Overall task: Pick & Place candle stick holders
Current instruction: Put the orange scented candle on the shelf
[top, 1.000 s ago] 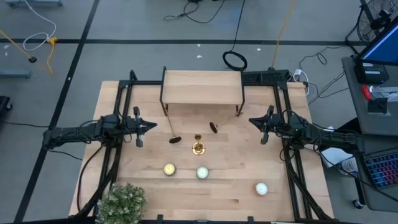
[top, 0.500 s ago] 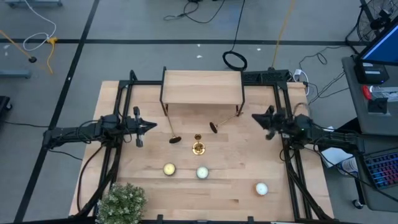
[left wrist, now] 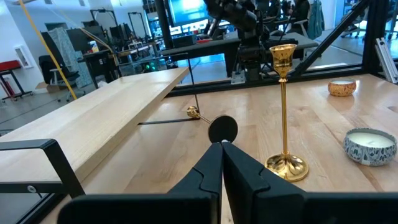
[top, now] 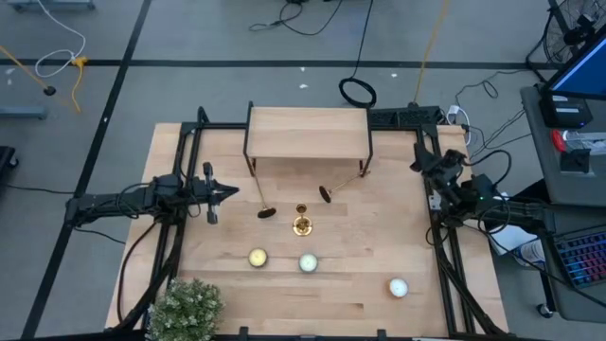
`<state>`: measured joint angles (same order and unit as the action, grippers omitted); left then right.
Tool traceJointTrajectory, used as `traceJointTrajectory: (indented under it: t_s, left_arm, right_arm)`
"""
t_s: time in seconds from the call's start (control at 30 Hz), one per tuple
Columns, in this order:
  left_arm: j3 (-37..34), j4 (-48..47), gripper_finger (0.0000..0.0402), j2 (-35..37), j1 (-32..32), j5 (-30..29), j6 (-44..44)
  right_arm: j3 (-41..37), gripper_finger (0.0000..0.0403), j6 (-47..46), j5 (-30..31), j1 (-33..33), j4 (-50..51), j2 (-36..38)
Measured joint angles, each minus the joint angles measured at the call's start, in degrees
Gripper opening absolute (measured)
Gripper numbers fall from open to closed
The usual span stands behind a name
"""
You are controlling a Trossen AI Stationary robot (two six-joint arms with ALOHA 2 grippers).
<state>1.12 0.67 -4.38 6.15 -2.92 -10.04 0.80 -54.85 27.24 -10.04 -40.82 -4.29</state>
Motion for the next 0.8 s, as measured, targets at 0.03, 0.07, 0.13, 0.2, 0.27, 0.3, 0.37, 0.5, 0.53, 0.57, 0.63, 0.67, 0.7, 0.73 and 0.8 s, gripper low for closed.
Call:
traceJointTrajectory:
  t_s: [0.03,0.07,0.13,0.2,0.27,0.3,0.37,0.5,0.53,0.57,0.63,0.67,0.7,0.73,0.8]
  left_arm:
    - [0.0,0.0,0.0019,0.0,0.0,0.0,0.0]
    - [0.0,0.0,0.0019,0.0,0.0,0.0,0.0]
    - [0.0,0.0,0.0019,0.0,0.0,0.0,0.0]
    - [0.0,0.0,0.0019,0.0,0.0,0.0,0.0]
    - [0.0,0.0,0.0019,0.0,0.0,0.0,0.0]
    - [0.0,0.2,0.0019,0.0,0.0,-0.6,0.0]
    - [0.0,0.8,0.0019,0.0,0.0,-4.2,-0.4]
    - [-0.2,5.7,0.0019,0.0,0.0,-6.0,4.7]
    - [-0.2,8.2,0.0019,0.0,0.0,-5.7,8.0]
    - [-0.1,10.6,0.0019,0.0,0.0,-5.4,11.3]
    - [-0.1,15.2,0.0019,0.0,0.0,-5.1,17.5]
    - [-0.1,17.4,0.0019,0.0,0.0,-5.2,19.2]
    - [-0.1,19.0,0.0019,0.0,0.0,-5.2,19.8]
    - [-0.1,20.1,0.0019,0.0,0.0,-5.2,19.8]
    - [-0.1,22.0,0.0019,0.0,0.0,-5.1,19.6]
  right_arm:
    - [0.0,0.0009,0.0,0.0,0.0,0.4,0.0]
    - [0.0,0.0009,0.0,-0.1,0.0,0.7,0.0]
    - [0.0,0.0009,0.7,0.4,0.0,0.7,0.0]
    - [0.0,0.0009,1.7,3.1,0.0,0.6,0.0]
    - [0.0,0.0009,1.6,5.0,0.0,0.0,0.0]
    - [0.0,0.0009,1.2,6.0,0.0,-0.4,0.0]
    - [0.0,0.0009,0.3,6.8,0.0,-1.1,0.0]
    - [0.0,0.0009,-5.5,5.7,0.0,-2.2,0.0]
    - [0.0,0.0009,-7.0,4.3,0.0,-2.8,0.0]
    - [0.3,0.0009,-8.0,2.5,0.0,-3.6,0.0]
    - [1.7,0.0009,-8.8,-1.8,0.0,-3.8,-0.3]
    - [2.8,0.0011,-8.7,-3.8,0.0,-3.4,-0.7]
    - [3.8,0.0015,-8.2,-6.0,0.0,-3.1,-1.3]
    - [5.1,0.0021,-7.2,-7.9,0.0,-1.2,-2.2]
    - [9.6,0.0039,-5.1,-11.6,0.0,-0.2,-4.6]
